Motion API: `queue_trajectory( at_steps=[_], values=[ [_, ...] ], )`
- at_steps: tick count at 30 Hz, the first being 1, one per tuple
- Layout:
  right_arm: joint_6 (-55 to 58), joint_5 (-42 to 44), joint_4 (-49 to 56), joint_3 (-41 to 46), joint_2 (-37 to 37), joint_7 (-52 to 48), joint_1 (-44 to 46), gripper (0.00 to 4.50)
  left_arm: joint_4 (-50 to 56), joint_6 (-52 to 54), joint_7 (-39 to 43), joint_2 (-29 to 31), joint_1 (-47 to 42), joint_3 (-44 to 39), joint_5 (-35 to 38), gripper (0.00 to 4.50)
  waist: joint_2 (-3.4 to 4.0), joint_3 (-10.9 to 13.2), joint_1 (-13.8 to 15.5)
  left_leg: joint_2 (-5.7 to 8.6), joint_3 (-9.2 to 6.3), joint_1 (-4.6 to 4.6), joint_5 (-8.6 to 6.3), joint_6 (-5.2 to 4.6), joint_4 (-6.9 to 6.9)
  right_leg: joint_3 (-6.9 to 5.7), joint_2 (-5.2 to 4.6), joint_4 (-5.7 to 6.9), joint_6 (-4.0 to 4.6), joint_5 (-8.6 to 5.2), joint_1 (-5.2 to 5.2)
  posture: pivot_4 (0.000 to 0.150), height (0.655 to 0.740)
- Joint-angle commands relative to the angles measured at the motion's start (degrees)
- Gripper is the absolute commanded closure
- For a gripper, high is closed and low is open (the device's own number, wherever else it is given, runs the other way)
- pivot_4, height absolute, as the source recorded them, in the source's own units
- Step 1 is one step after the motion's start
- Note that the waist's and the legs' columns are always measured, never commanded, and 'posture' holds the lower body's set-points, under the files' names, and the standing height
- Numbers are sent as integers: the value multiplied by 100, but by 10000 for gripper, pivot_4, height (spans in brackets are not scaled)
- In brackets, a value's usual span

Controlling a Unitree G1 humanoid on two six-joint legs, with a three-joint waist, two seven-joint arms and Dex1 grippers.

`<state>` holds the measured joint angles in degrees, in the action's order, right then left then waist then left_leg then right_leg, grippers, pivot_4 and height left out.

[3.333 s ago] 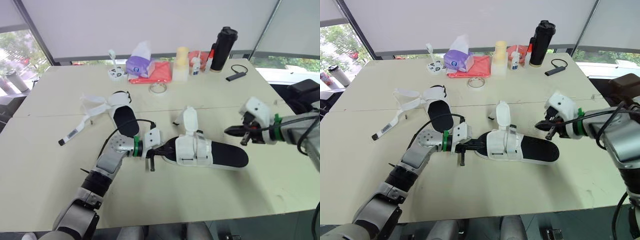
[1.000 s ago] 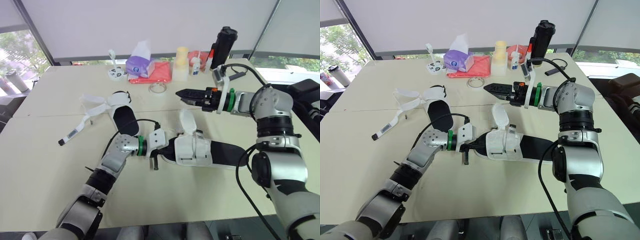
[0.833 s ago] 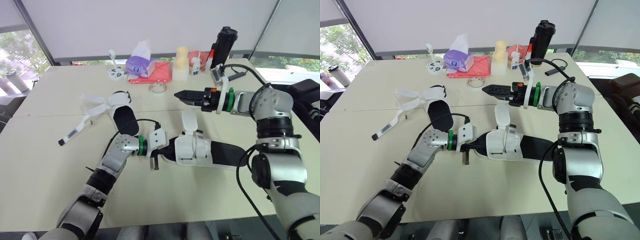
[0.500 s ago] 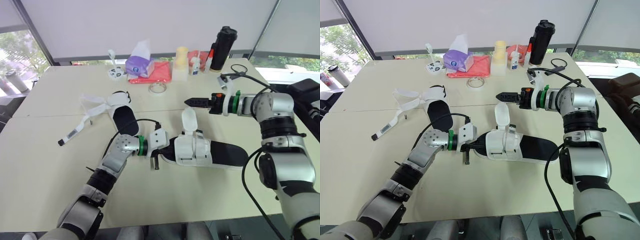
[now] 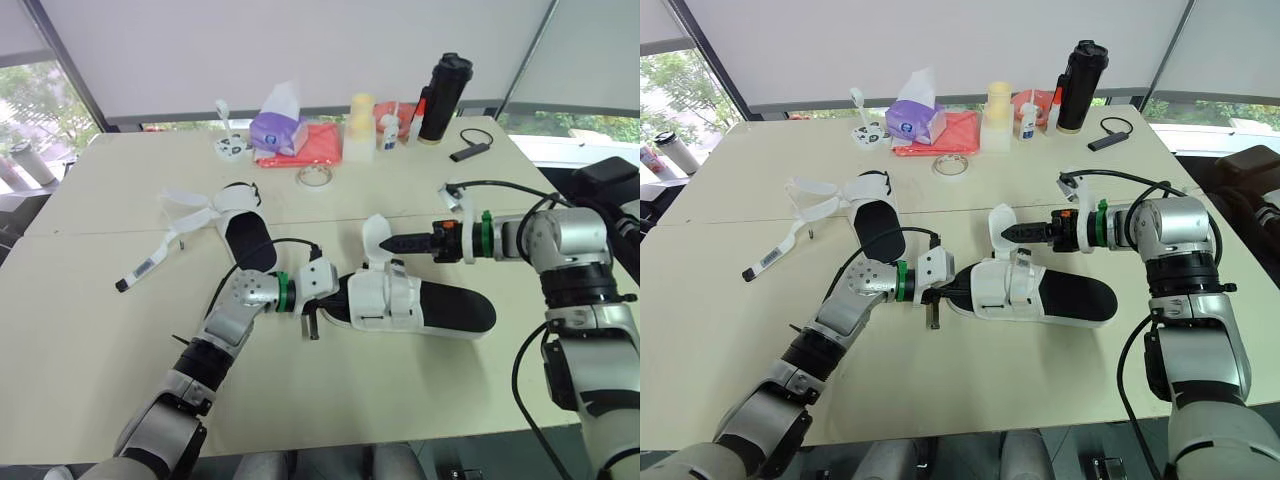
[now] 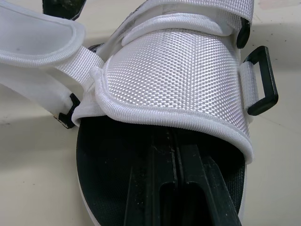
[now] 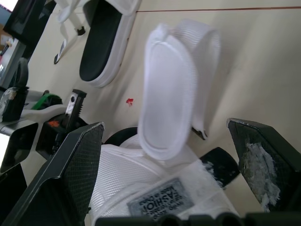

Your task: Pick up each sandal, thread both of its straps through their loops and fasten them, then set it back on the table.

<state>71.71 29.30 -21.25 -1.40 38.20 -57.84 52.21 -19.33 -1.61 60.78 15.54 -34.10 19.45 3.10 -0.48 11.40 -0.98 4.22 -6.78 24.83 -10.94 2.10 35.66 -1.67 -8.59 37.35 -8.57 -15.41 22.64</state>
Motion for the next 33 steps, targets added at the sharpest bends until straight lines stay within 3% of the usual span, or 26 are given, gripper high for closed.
queue_trajectory(
  at_steps=[1,17,26,33],
  values=[
    [109,223,288,126,-57,-24,9,232,23,-5,-2,27,59,43,-53,45000,0,0,-1,0,0,0,0,0,0,0,0,0,0,0,0,1500,7400],
    [606,838,382,338,-507,38,169,232,14,-58,-45,39,60,23,-66,45000,0,0,1,0,-1,0,0,0,0,0,0,0,0,0,0,1500,7400],
    [487,825,78,346,-810,148,312,232,29,-81,-91,39,78,18,-68,45000,0,0,-6,0,-1,0,0,0,0,0,1,1,0,0,1,1500,7400],
    [-128,411,-211,-219,-860,-44,376,232,47,-95,-138,28,93,20,-65,45000,0,0,-10,0,0,0,0,0,0,0,1,2,1,1,2,1500,7400]
  ],
)
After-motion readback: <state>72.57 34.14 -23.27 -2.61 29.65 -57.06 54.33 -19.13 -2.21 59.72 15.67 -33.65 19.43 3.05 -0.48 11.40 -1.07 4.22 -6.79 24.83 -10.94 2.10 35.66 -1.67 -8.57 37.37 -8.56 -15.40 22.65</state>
